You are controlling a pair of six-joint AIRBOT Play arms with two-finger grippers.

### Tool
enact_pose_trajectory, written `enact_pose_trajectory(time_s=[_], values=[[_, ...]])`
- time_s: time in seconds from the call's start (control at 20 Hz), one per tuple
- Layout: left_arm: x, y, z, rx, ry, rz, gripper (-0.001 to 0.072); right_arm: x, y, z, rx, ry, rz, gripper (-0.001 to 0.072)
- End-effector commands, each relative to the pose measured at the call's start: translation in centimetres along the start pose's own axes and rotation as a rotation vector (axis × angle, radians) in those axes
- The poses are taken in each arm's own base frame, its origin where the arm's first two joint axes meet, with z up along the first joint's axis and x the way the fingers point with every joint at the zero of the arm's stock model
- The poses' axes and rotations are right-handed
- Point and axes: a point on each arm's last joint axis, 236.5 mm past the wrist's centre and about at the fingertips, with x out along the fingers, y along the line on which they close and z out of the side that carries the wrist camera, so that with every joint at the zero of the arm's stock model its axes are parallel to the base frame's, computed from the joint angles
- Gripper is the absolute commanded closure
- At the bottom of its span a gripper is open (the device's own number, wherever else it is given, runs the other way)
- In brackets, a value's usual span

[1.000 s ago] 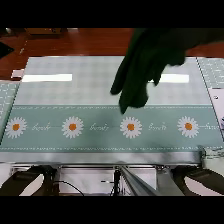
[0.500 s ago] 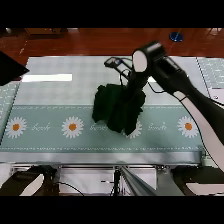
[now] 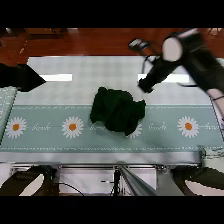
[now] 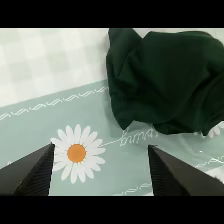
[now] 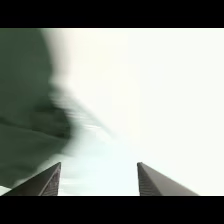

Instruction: Fold the shirts.

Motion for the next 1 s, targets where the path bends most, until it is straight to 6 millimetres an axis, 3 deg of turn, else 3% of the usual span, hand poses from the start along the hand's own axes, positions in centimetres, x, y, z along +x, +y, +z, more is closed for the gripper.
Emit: enact_pose_trajectory(time_s=[0.0,0.15,0.3,0.45,0.7,0.95], values=[[4.2,1.2,-1.5,0.011,0.069,-0.008,-0.0013,-5.5,-10.2,-3.8,0.24,-0.083,-0.172,0.0163],[9.2,0.5,-5.2,0.073,0.183,-0.115,-0.0013,-6.0,-15.3,-7.8,0.511,-0.119,-0.095,0.0162],[14.2,-0.1,-9.2,-0.023,0.252,-0.234,-0.0013,-4.2,-17.3,-11.1,0.733,-0.142,0.043,0.0162],[17.4,-0.9,-12.8,-0.201,0.316,-0.386,-0.0013,-1.1,-17.4,-14.0,0.848,-0.114,0.128,0.0163],[20.9,-2.4,-12.5,-0.45,0.311,-0.555,-0.0013,3.6,-15.3,-16.3,0.861,-0.05,0.188,0.0164],[25.2,-3.1,-15.6,-0.521,0.458,-0.565,-0.0013,5.4,-14.3,-17.3,0.862,-0.022,0.208,0.0166]])
